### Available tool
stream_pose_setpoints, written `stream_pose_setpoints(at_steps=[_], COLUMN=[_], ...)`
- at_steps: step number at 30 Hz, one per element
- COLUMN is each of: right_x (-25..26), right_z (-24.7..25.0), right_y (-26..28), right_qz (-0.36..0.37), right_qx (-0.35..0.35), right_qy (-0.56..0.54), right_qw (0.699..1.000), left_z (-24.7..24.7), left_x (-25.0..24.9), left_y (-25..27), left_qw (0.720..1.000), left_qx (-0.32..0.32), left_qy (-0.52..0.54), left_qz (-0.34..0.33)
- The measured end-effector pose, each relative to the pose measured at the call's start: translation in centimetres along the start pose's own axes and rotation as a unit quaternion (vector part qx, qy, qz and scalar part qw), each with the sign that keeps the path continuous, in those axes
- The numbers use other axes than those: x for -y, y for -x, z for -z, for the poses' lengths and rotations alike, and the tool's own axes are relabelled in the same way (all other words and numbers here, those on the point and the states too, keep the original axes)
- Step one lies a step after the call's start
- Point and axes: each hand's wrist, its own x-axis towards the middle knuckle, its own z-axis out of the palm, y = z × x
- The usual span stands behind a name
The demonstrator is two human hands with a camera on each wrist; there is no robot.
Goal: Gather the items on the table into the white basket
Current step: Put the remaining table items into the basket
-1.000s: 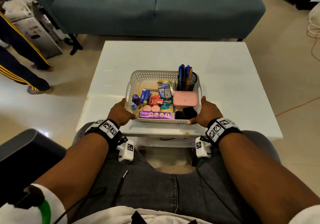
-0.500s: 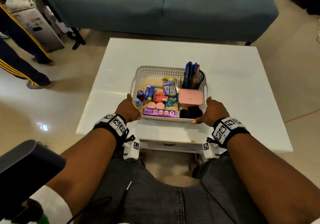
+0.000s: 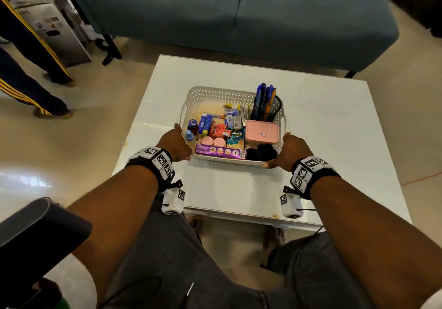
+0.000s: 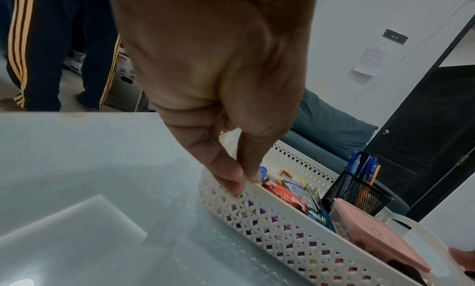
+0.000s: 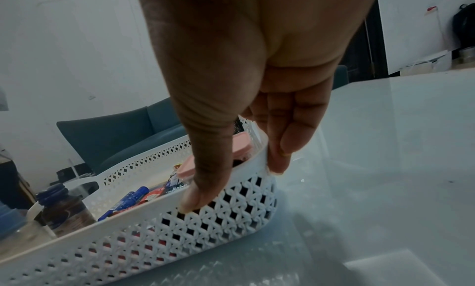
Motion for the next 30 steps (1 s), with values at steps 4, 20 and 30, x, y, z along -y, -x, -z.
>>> stream_pose_setpoints(at_steps=[4, 20, 30], right_x=[1.6, 11.1, 17.2], right_z=[0.1, 1.7, 3.0], right_y=[-1.6, -11.4, -16.1], right_qz=[0.007, 0.039, 0.074], right_qx=[-0.005, -0.017, -0.004], right_qy=[-0.003, 0.022, 0.058], right_qw=[1.000, 0.999, 0.996], left_z=[1.4, 9.5, 14.0], left_x=[1.1, 2.5, 4.4], left_y=[-1.8, -9.4, -13.0], left_qw=[0.999, 0.957, 0.975], left_qx=[0.001, 0.020, 0.025], left_qy=[0.034, 0.287, 0.222], left_qz=[-0.005, 0.037, 0.011])
